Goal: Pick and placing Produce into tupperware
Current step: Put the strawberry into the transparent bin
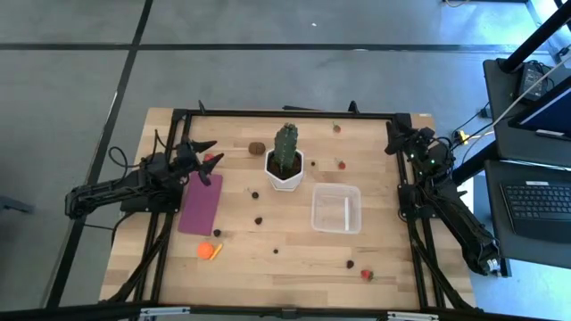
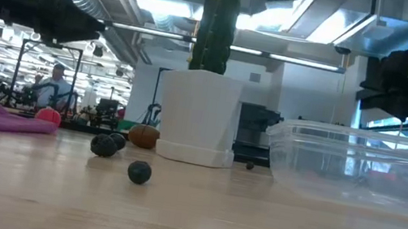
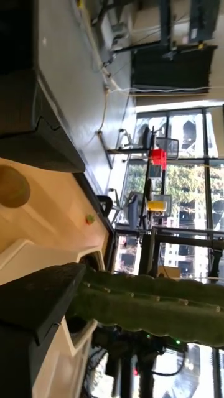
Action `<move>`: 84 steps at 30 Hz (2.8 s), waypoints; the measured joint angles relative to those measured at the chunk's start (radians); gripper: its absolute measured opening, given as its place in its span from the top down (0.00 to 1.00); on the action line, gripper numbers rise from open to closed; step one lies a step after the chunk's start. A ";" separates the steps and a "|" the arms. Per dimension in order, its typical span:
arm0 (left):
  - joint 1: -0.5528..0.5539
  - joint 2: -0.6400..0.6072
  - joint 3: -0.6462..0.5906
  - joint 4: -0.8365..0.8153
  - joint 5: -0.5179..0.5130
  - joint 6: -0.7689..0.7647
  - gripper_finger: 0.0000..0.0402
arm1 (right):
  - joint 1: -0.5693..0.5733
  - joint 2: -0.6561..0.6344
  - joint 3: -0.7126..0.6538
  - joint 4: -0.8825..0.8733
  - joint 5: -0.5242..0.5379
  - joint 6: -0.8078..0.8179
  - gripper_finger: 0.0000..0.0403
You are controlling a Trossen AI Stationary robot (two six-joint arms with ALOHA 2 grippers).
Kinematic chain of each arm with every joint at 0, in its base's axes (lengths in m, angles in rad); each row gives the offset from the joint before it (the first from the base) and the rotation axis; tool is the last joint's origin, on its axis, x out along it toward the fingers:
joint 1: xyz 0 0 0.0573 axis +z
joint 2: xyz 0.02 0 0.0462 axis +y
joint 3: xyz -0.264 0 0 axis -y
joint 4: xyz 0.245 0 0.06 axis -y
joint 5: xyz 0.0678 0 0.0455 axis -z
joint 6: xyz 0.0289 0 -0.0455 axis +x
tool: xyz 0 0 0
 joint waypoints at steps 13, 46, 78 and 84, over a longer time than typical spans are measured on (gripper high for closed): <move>0.000 0.000 0.000 -0.001 0.000 0.030 0.39 | 0.001 0.000 0.000 -0.003 -0.205 0.128 0.29; 0.000 0.001 0.000 -0.008 -0.102 -0.002 0.39 | 0.007 0.004 0.013 -0.061 -0.428 0.073 0.10; 0.114 0.099 0.000 -0.006 -0.127 -0.077 0.39 | 0.282 1.363 0.953 -0.554 0.035 -0.406 0.10; 0.114 0.099 0.000 -0.006 -0.126 -0.077 0.39 | 0.280 1.555 1.063 -0.635 0.044 -0.416 0.10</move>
